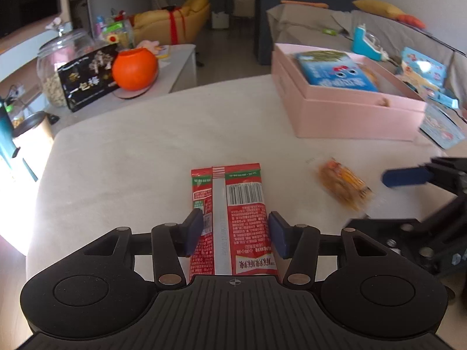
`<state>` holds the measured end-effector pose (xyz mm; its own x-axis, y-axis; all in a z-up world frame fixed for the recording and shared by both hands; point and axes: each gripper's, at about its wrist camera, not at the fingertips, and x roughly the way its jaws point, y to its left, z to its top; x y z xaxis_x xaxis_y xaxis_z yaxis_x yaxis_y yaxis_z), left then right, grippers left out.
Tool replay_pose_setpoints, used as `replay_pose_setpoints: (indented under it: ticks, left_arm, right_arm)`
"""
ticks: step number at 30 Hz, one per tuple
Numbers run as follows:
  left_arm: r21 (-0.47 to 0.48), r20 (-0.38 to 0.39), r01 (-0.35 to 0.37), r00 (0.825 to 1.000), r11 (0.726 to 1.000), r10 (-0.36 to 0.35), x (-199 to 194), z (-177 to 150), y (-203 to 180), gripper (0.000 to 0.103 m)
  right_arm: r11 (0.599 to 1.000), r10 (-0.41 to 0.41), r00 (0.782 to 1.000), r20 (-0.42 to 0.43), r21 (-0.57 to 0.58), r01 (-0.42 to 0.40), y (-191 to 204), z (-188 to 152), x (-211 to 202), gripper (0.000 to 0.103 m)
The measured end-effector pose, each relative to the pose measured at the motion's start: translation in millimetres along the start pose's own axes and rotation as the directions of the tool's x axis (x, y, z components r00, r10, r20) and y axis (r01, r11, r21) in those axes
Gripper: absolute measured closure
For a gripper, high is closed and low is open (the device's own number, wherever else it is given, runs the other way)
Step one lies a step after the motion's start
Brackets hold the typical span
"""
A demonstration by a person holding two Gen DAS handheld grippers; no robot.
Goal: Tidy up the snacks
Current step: 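Lift the red stick packet with the left gripper while the right grasps the orange-wrapped snack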
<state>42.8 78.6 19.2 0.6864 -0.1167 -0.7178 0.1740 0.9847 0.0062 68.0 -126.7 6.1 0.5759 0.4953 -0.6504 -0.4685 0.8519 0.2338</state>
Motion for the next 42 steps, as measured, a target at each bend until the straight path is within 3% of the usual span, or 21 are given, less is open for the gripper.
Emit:
replay_pose_setpoints:
  ticks: [6, 10, 13, 15, 17, 18, 21, 27, 30, 31, 33, 37, 39, 41, 42]
  left_arm:
    - [-0.019, -0.034, 0.034, 0.999, 0.999, -0.035, -16.9, -14.8, -9.7, 0.048]
    - [0.000, -0.045, 0.011, 0.999, 1.000, -0.011, -19.7, -17.3, -17.3, 0.046]
    - [-0.011, -0.045, 0.002, 0.999, 1.000, -0.002, -17.7, -16.6, -21.6, 0.037]
    - [-0.006, -0.048, 0.011, 0.999, 1.000, -0.011, -15.7, -15.7, -24.0, 0.027]
    - [0.003, -0.047, 0.016, 0.999, 1.000, -0.016, -14.5, -16.5, -25.9, 0.023]
    - [0.007, -0.046, 0.015, 0.999, 1.000, -0.015, -13.9, -16.8, -26.3, 0.022]
    - [-0.002, -0.045, 0.029, 0.999, 1.000, -0.029, -13.6, -16.8, -22.1, 0.022]
    - [-0.092, -0.045, 0.062, 0.997, 0.994, -0.066, -11.6, -12.5, -5.2, 0.023]
    - [-0.069, -0.058, 0.042, 0.997, 0.997, -0.046, -7.5, -7.8, -9.8, 0.024]
    - [-0.050, -0.066, 0.028, 0.997, 0.998, -0.031, -7.5, -7.4, -13.1, 0.025]
    - [0.003, -0.068, 0.011, 0.998, 1.000, -0.011, -11.5, -7.9, -22.0, 0.046]
    - [-0.022, -0.064, 0.148, 0.987, 0.989, -0.150, -22.0, -10.8, -27.5, 0.051]
    - [-0.024, -0.043, 0.160, 0.986, 0.987, -0.161, -29.1, -8.8, -32.0, 0.051]
    - [-0.037, 0.009, 0.187, 0.982, 0.982, -0.187, -41.8, 0.2, -33.4, 0.051]
    - [-0.045, 0.049, 0.211, 0.977, 0.976, -0.209, -50.5, 7.9, -34.0, 0.051]
  right_arm:
    - [0.999, 0.005, 0.999, -0.035, -0.048, -0.007, 5.8, 1.7, 0.4, 0.001]
    - [0.998, -0.045, 0.998, -0.048, -0.039, 0.043, -0.7, 15.1, 5.5, 0.014]
    - [0.997, -0.074, 0.994, -0.078, -0.023, 0.073, -3.7, 28.4, 14.1, 0.022]
    - [0.993, -0.111, 0.989, -0.098, -0.045, 0.107, -0.2, 33.1, 17.4, 0.036]
    - [0.991, -0.118, 0.986, -0.114, -0.079, 0.110, 5.8, 34.4, 14.8, 0.070]
    - [0.992, -0.104, 0.987, -0.126, -0.087, 0.093, 7.5, 34.3, 12.0, 0.074]
    - [0.992, -0.087, 0.985, -0.151, -0.099, 0.073, 8.4, 30.3, -0.1, 0.077]
    - [0.976, -0.173, 0.971, -0.164, -0.159, 0.147, -5.3, 15.8, -29.7, 0.077]
    - [0.968, -0.212, 0.964, -0.161, -0.170, 0.185, -15.0, 9.7, -41.8, 0.077]
    - [0.967, -0.217, 0.963, -0.161, -0.167, 0.190, -17.6, 7.8, -45.0, 0.077]
    - [0.968, -0.220, 0.962, -0.161, -0.156, 0.196, -22.6, 4.8, -51.9, 0.077]
    - [0.969, -0.215, 0.966, -0.141, -0.151, 0.194, -28.3, 2.3, -69.5, 0.077]
    - [0.968, -0.218, 0.968, -0.125, -0.155, 0.198, -29.5, 3.5, -78.0, 0.077]
    - [0.969, -0.211, 0.972, -0.106, -0.155, 0.194, -30.4, 7.0, -88.1, 0.088]
    - [0.969, -0.206, 0.974, -0.094, -0.155, 0.191, -30.8, 8.8, -94.0, 0.088]
